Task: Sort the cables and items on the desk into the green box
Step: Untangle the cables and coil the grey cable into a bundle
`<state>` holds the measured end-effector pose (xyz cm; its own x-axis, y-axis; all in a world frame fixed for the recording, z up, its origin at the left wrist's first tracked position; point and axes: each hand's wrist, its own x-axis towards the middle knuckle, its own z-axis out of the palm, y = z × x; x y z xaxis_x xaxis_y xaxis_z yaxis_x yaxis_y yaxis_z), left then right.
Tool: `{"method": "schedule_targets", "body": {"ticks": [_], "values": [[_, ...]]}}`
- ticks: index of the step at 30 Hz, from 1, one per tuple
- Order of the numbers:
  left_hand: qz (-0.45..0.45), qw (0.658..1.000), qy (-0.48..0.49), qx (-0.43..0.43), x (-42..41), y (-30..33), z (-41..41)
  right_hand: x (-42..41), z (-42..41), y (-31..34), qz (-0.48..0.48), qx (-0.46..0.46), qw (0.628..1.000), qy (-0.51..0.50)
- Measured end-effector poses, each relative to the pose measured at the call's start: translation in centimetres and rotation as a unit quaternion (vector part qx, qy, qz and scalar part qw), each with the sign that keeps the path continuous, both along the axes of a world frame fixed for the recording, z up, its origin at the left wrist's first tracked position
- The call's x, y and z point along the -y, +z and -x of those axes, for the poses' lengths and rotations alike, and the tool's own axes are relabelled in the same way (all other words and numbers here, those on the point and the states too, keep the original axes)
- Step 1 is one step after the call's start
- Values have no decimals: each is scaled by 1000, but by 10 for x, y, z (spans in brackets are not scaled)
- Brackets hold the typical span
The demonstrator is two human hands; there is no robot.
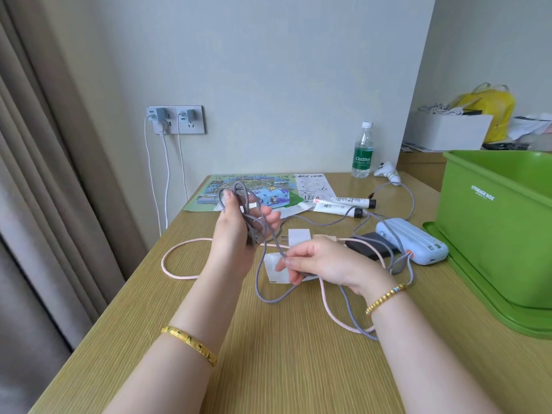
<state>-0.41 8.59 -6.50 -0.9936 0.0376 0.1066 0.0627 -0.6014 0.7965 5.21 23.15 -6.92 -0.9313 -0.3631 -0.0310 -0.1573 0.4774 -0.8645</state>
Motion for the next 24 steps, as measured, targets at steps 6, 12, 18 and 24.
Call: {"method": "schedule_targets", "body": {"ticks": [6, 12, 18, 24], "values": [[188, 968, -140, -87, 0, 0, -9, -4, 6, 3, 95, -112, 978, -148], [309, 914, -230, -128, 1, -1, -18, -14, 3, 7, 230, -96, 967, -58], [351, 889, -264, -127, 3, -1, -19, -14, 6, 6, 202, -104, 972, -60], [365, 861, -329, -129, 8, -2, -19, -18, 5, 7, 246, -76, 966, -36]]}}
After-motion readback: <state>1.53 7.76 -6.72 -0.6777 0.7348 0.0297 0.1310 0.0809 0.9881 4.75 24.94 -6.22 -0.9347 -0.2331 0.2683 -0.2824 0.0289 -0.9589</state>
